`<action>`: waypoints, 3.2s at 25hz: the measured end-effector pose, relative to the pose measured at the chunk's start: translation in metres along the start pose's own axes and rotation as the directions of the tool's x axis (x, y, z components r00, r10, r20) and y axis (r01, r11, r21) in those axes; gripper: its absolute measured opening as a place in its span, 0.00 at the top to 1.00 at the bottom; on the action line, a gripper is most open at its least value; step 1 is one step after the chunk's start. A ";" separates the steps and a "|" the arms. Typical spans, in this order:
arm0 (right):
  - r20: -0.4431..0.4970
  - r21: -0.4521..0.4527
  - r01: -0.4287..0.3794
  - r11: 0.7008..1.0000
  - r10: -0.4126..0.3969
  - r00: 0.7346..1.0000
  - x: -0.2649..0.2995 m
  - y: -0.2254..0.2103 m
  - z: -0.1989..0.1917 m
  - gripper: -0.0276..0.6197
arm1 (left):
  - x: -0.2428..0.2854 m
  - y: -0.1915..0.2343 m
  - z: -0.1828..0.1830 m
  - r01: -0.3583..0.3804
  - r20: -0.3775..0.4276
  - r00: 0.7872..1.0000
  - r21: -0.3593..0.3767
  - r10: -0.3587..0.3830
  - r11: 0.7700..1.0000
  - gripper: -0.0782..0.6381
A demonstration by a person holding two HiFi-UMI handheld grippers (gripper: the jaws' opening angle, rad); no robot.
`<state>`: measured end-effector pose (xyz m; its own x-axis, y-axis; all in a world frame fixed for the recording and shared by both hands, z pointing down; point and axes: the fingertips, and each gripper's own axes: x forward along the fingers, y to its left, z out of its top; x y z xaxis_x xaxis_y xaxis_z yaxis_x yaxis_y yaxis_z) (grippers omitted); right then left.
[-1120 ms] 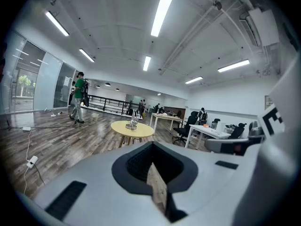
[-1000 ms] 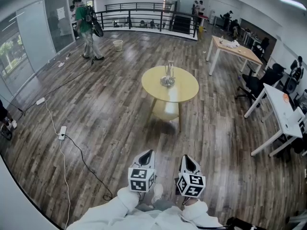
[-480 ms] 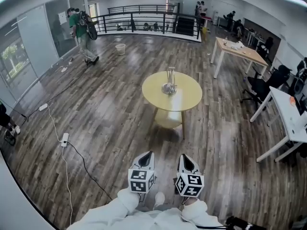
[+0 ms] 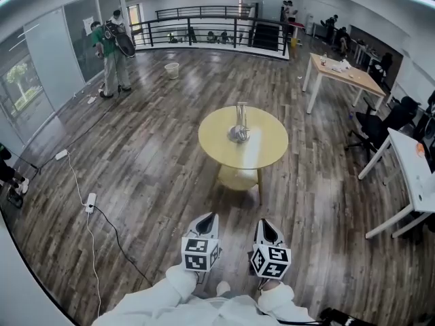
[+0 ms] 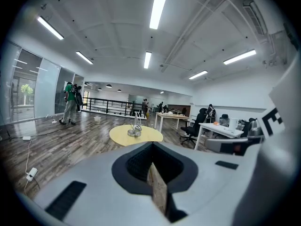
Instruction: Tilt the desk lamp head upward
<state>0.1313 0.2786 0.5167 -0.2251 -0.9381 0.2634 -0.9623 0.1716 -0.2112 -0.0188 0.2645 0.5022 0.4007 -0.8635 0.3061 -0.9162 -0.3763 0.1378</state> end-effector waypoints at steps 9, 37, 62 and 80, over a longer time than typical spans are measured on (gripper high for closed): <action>-0.033 0.003 0.007 1.000 -0.006 0.999 0.047 -0.020 0.005 0.94 | 0.049 0.020 0.010 -0.019 -0.005 1.000 -0.020 0.019 1.000 0.89; -0.011 -0.012 0.099 0.995 -0.099 0.995 0.287 -0.018 0.072 0.94 | 0.258 0.175 0.093 0.044 -0.006 0.999 -0.011 -0.045 0.999 0.89; -0.037 0.042 0.144 0.989 -0.143 0.989 0.446 -0.069 0.100 0.94 | 0.412 0.228 0.112 0.075 -0.109 0.991 0.009 -0.073 0.997 0.89; -0.025 0.049 0.160 0.986 -0.159 0.987 0.572 -0.155 0.156 0.94 | 0.581 0.244 0.151 0.132 -0.172 0.978 0.063 -0.119 0.989 0.89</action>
<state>0.1752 -0.3315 0.5532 -0.0726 -0.9455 0.3175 -0.9772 0.0038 -0.2121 -0.0097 -0.3800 0.5713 0.5017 -0.7419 0.4448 -0.8539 -0.5070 0.1175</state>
